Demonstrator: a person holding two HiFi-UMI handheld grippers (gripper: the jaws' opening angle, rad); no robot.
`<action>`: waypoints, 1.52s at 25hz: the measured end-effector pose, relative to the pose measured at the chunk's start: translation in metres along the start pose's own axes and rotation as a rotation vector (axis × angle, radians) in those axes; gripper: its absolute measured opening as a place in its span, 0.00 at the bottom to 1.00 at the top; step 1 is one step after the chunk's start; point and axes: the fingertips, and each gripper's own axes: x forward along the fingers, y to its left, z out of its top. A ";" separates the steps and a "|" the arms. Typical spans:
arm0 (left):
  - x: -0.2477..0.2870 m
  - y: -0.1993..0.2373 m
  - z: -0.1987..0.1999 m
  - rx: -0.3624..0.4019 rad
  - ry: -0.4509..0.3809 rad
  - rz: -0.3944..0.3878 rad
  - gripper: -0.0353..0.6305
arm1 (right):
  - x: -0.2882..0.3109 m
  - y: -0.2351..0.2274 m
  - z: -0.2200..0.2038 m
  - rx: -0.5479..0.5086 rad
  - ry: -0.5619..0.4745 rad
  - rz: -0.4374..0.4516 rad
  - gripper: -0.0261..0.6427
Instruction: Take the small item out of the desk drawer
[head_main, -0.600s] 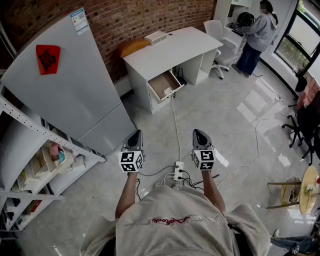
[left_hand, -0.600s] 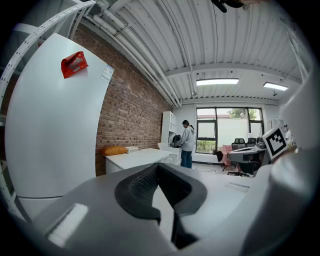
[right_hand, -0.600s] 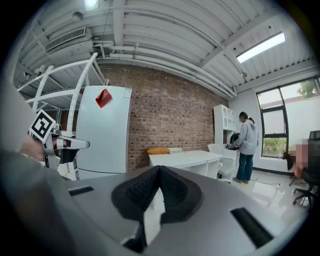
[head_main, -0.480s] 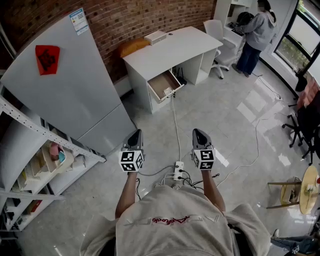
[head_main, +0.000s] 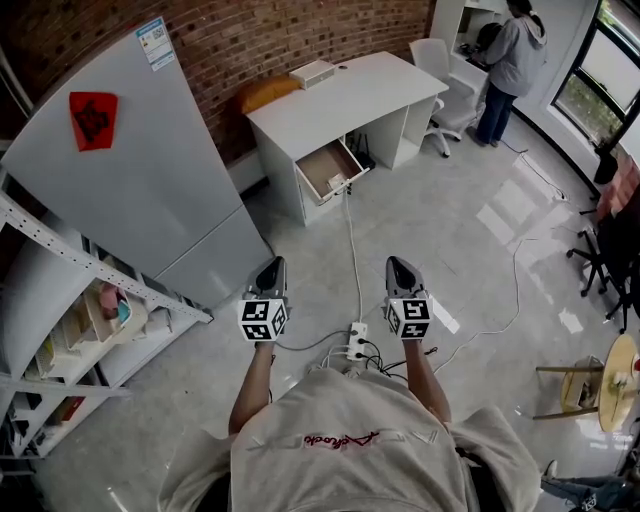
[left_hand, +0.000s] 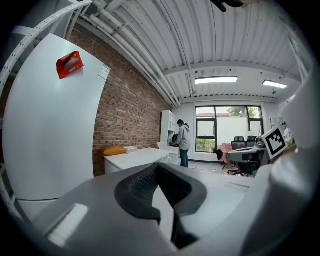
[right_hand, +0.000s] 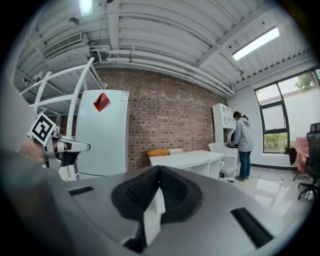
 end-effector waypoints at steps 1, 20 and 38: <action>0.001 -0.002 0.001 0.002 0.000 0.000 0.07 | 0.000 -0.001 -0.001 -0.002 0.000 0.004 0.06; 0.020 -0.067 -0.021 -0.001 0.044 0.006 0.07 | -0.012 -0.040 -0.027 -0.002 0.041 0.068 0.06; 0.092 -0.042 -0.026 -0.013 0.040 -0.018 0.07 | 0.053 -0.062 -0.037 -0.006 0.073 0.060 0.06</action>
